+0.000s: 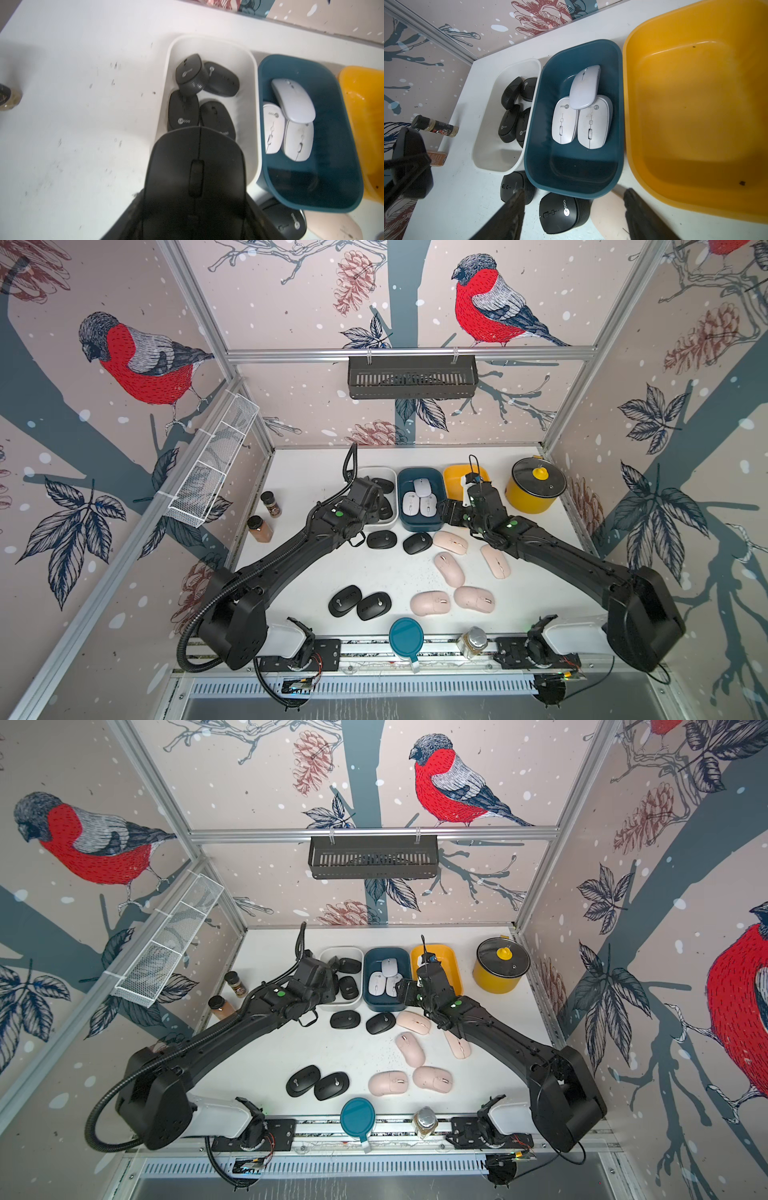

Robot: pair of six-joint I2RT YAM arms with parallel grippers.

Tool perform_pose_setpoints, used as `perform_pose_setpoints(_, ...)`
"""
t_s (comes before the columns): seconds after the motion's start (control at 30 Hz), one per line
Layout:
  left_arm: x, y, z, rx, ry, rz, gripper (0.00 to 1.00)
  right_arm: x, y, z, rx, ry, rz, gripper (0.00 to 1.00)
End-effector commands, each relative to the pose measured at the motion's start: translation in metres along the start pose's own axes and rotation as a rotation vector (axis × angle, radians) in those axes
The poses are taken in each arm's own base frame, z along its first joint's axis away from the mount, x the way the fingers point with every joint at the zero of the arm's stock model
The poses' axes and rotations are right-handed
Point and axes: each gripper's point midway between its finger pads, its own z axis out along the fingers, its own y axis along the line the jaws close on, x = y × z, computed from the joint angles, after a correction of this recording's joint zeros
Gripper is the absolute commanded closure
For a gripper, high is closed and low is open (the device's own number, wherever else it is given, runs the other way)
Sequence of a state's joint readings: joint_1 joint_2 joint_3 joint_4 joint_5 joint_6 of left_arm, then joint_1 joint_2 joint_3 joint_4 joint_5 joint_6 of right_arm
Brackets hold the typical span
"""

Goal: Place the mice by color into the storage box
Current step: Pick up the mouse from the center of the board, then place the mouse in the storage box.

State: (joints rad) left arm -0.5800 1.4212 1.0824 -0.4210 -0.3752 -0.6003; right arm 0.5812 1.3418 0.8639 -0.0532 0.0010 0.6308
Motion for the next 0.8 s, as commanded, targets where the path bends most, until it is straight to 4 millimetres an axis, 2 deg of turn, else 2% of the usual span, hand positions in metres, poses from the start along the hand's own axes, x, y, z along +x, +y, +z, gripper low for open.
perform_pose_setpoints(0.0,-0.031,-0.012,0.007,-0.003,-0.094,-0.009,0.41,-0.003,-0.003,-0.004,0.013,-0.014,-0.006,0.25)
perform_pose_setpoints(0.27,-0.044,-0.037,0.041,0.006,-0.077,0.03,0.42,-0.005,-0.013,-0.01,0.038,-0.027,0.007,0.25)
perform_pose_setpoints(0.5,-0.046,-0.039,0.069,0.021,-0.044,0.023,0.42,-0.009,-0.016,-0.013,0.048,-0.036,0.01,0.24)
perform_pose_setpoints(0.77,-0.039,-0.044,0.1,0.035,0.024,0.027,0.42,-0.01,-0.021,-0.008,0.061,-0.033,0.019,0.24)
